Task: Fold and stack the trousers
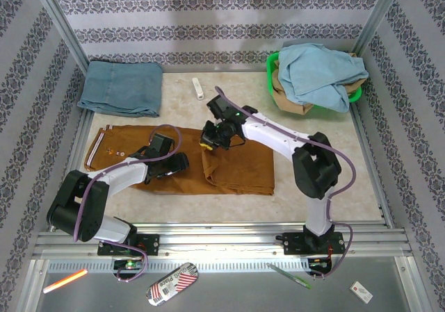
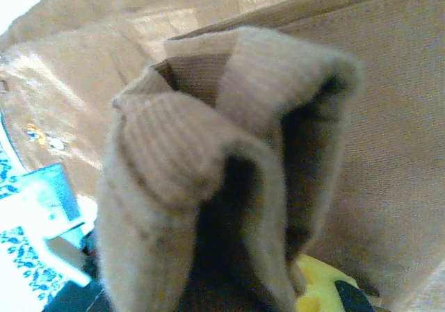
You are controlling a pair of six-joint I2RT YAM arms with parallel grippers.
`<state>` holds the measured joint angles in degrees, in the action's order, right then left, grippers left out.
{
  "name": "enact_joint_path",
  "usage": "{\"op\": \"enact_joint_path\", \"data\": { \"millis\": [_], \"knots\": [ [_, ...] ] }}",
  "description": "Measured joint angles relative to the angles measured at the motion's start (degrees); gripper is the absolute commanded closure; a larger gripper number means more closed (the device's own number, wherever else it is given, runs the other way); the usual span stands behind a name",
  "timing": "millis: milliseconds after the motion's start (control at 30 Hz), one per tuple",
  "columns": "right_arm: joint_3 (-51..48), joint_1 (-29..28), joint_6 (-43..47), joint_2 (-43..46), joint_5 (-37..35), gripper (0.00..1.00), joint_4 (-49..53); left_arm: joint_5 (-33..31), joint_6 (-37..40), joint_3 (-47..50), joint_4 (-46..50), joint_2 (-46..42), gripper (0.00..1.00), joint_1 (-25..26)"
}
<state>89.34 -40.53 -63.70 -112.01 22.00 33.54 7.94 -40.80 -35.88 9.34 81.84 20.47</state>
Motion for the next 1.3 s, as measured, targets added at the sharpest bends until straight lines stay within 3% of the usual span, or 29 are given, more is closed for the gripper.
{"op": "enact_joint_path", "data": {
  "millis": [33, 67, 133, 200, 400, 600, 767, 800, 933, 967, 1067, 1300],
  "knots": [
    [0.0, -0.2, -0.4, -1.0, 0.2, 0.93, -0.3, 0.2, 0.1, 0.0, 0.0, -0.1, 0.23, 0.0],
    [0.0, -0.4, -0.7, -1.9, 0.3, 0.76, -0.6, 0.4, 0.1, 0.1, -0.1, -0.2, 0.22, -0.2],
    [0.3, -0.5, -1.1, -3.5, 0.9, 0.53, -1.1, 0.9, 0.1, 0.2, -0.2, -0.3, 0.21, -0.5],
    [1.4, -0.5, -1.1, -4.9, 1.6, 0.4, -1.2, 1.6, 0.1, 0.2, -0.2, -0.7, 0.2, -0.8],
    [8.5, 0.5, 1.2, -5.1, 2.9, 0.34, -0.6, 2.2, 0.2, 0.4, 4.7, -6.0, 0.18, -3.5],
    [2.4, 6.6, 5.3, 6.2, 2.7, 0.35, -0.1, -2.2, 1.4, -3.1, 15.6, -15.2, 0.2, -4.9],
    [-11.0, 14.9, 9.6, 17.9, 0.9, 0.46, 0.5, -4.3, 3.1, -10.0, 21.9, -19.2, 0.25, -4.6],
    [-13.4, 15.8, 10.3, 19.3, 0.5, 0.52, 0.6, -4.4, 3.2, -11.5, 22.3, -19.1, 0.25, -4.3],
    [-24.0, 17.9, 12.6, 22.9, -0.5, 0.94, 0.3, -3.9, 3.4, -18.1, 21.9, -13.8, 0.29, 1.0],
    [-26.3, 18.4, 13.1, 23.2, -0.8, 1.0, 0.2, -3.6, 3.4, -19.3, 21.0, -11.5, 0.32, 3.0],
    [-31.3, 19.7, 14.0, 23.2, -2.2, 1.0, -0.5, -1.2, 3.0, -20.1, 15.9, -3.9, 0.42, 7.0],
    [-35.9, 24.1, 15.9, 16.7, -4.4, 1.0, -5.5, 0.8, 2.0, -10.7, 3.0, 10.8, 0.58, 7.1]
  ]
}}
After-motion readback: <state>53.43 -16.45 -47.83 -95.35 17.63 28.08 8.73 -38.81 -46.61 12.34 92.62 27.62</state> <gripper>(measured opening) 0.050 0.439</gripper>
